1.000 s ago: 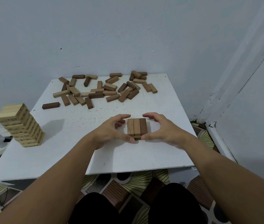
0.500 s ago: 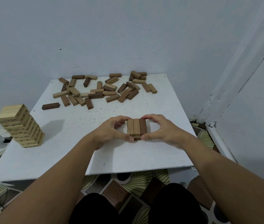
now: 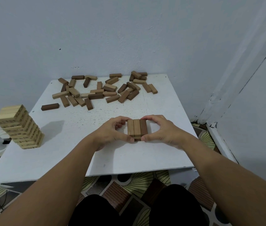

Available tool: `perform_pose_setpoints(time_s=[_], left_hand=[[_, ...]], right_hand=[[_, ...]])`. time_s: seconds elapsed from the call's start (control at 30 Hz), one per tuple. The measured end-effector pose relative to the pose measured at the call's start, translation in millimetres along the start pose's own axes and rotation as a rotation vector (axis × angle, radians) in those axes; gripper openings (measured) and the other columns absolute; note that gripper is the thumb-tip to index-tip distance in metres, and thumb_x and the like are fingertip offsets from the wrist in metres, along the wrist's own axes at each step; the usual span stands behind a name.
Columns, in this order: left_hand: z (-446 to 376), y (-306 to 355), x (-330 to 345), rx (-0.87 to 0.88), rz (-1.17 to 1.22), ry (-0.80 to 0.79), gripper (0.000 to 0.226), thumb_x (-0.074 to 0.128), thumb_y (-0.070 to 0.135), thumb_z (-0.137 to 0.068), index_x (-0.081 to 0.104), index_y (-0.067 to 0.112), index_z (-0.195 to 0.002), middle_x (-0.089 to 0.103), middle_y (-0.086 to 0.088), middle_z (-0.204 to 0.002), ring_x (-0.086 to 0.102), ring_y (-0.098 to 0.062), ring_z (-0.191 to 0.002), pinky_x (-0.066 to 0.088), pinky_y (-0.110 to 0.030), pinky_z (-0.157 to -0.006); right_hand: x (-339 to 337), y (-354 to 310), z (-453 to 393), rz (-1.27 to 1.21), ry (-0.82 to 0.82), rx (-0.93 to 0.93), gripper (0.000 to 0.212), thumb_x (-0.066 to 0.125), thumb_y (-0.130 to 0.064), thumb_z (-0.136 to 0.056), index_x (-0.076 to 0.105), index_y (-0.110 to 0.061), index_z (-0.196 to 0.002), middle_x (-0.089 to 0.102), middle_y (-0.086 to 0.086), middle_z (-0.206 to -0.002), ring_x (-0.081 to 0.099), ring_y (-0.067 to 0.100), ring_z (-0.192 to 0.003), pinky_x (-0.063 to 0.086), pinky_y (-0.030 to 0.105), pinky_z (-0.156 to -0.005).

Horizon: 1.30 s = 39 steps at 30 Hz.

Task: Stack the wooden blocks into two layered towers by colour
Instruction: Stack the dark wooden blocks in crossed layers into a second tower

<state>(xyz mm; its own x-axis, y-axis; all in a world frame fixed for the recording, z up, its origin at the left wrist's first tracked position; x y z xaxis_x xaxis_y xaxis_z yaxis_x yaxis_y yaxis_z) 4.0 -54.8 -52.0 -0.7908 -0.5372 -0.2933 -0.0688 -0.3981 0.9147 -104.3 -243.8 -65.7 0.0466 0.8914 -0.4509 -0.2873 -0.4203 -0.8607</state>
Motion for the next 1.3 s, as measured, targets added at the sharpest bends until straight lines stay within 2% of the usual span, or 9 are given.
perform_pose_setpoints(time_s=[0.17, 0.33, 0.67, 0.8, 0.9, 0.97, 1.1, 1.2, 1.3], left_hand=[[1.5, 1.8, 0.6, -0.012, -0.003, 0.006, 0.078, 0.101, 0.025, -0.05, 0.07, 0.039, -0.12, 0.058, 0.001, -0.131, 0.051, -0.018, -0.124, 0.042, -0.037, -0.108], [2.7, 3.4, 1.1, -0.018, -0.003, 0.004, 0.073, 0.1, 0.013, -0.059, 0.069, 0.035, -0.122, 0.058, 0.002, -0.129, 0.05, -0.018, -0.122, 0.041, -0.034, -0.105], [2.4, 0.7, -0.7, -0.054, -0.035, 0.018, 0.09, 0.102, 0.023, -0.054, 0.062, 0.041, -0.132, 0.052, 0.005, -0.133, 0.048, -0.013, -0.125, 0.041, -0.028, -0.1], [5.1, 1.1, -10.4, -0.124, 0.018, -0.061, 0.101, 0.095, 0.003, -0.065, 0.046, 0.031, -0.148, 0.051, -0.001, -0.137, 0.048, -0.017, -0.13, 0.042, -0.027, -0.107], [4.5, 6.8, -25.2, -0.174, 0.066, -0.06, 0.084, 0.077, -0.008, -0.083, 0.043, 0.03, -0.15, 0.054, -0.008, -0.137, 0.053, -0.025, -0.128, 0.046, -0.036, -0.109], [-0.3, 15.0, -37.8, -0.149, -0.06, 0.053, 0.065, 0.071, 0.002, -0.093, 0.049, 0.032, -0.146, 0.058, -0.004, -0.134, 0.058, -0.022, -0.121, 0.049, -0.04, -0.106], [-20.3, 36.6, -50.4, 0.017, -0.391, 0.358, 0.037, 0.065, 0.03, -0.101, 0.059, 0.027, -0.138, 0.063, 0.002, -0.12, 0.063, -0.015, -0.101, 0.05, -0.026, -0.072], [-43.7, 42.9, -51.2, 0.096, -0.572, 0.432, 0.037, 0.062, 0.034, -0.103, 0.06, 0.028, -0.139, 0.064, 0.0, -0.118, 0.059, -0.014, -0.099, 0.046, -0.029, -0.08], [-69.2, 37.3, -58.2, 0.105, -0.677, 0.454, 0.046, 0.058, 0.037, -0.104, 0.05, 0.035, -0.149, 0.056, -0.005, -0.133, 0.055, -0.022, -0.119, 0.049, -0.038, -0.096]], right_hand=[[0.0, -0.4, -0.5, 0.007, 0.009, 0.005, 0.079, 0.093, -0.056, -0.057, 0.053, -0.067, -0.125, 0.041, -0.024, -0.139, 0.032, 0.02, -0.141, 0.035, 0.055, -0.116], [0.1, -1.7, 0.2, 0.007, 0.01, 0.011, 0.079, 0.093, -0.057, -0.057, 0.053, -0.066, -0.125, 0.042, -0.022, -0.14, 0.032, 0.022, -0.14, 0.037, 0.056, -0.115], [-0.8, 0.6, -0.3, 0.002, 0.003, 0.017, 0.093, 0.092, -0.069, -0.052, 0.046, -0.069, -0.132, 0.04, -0.022, -0.145, 0.029, 0.021, -0.144, 0.035, 0.056, -0.117], [-0.9, 4.1, -2.6, -0.15, 0.032, 0.096, 0.077, 0.07, -0.088, -0.064, 0.052, -0.063, -0.134, 0.042, -0.023, -0.149, 0.024, 0.017, -0.148, 0.023, 0.053, -0.123], [-7.9, 2.8, -5.5, -0.316, 0.082, 0.173, 0.053, 0.047, -0.074, -0.094, 0.058, -0.046, -0.138, 0.05, -0.018, -0.146, 0.032, 0.01, -0.145, 0.018, 0.041, -0.121], [-15.5, -4.8, -10.7, -0.214, 0.13, 0.162, 0.042, 0.035, -0.054, -0.107, 0.057, -0.038, -0.138, 0.054, -0.012, -0.142, 0.04, 0.012, -0.138, 0.025, 0.039, -0.116], [-29.2, -29.1, -34.4, 0.071, 0.235, 0.065, 0.039, 0.036, -0.039, -0.111, 0.059, -0.029, -0.141, 0.056, -0.008, -0.142, 0.047, 0.013, -0.133, 0.037, 0.033, -0.104], [-36.7, -34.7, -63.5, 0.276, 0.212, 0.037, 0.037, 0.046, -0.034, -0.109, 0.056, -0.035, -0.144, 0.057, -0.003, -0.141, 0.053, 0.017, -0.126, 0.042, 0.033, -0.103], [-40.5, -41.9, -92.1, 0.474, 0.156, 0.015, 0.042, 0.051, -0.034, -0.106, 0.049, -0.043, -0.148, 0.059, 0.002, -0.138, 0.056, 0.02, -0.121, 0.047, 0.044, -0.107]])
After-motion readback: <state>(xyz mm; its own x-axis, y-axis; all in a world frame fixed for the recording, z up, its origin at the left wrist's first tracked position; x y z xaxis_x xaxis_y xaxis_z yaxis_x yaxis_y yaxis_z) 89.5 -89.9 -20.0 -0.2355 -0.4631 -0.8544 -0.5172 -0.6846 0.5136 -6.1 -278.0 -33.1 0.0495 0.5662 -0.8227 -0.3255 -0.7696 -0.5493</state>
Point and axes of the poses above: each hand's wrist, its own z-axis away from the middle knuckle, its own x-axis out of the palm, y = z × x, the point moved 6 cm from there along -z, towards the middle knuckle
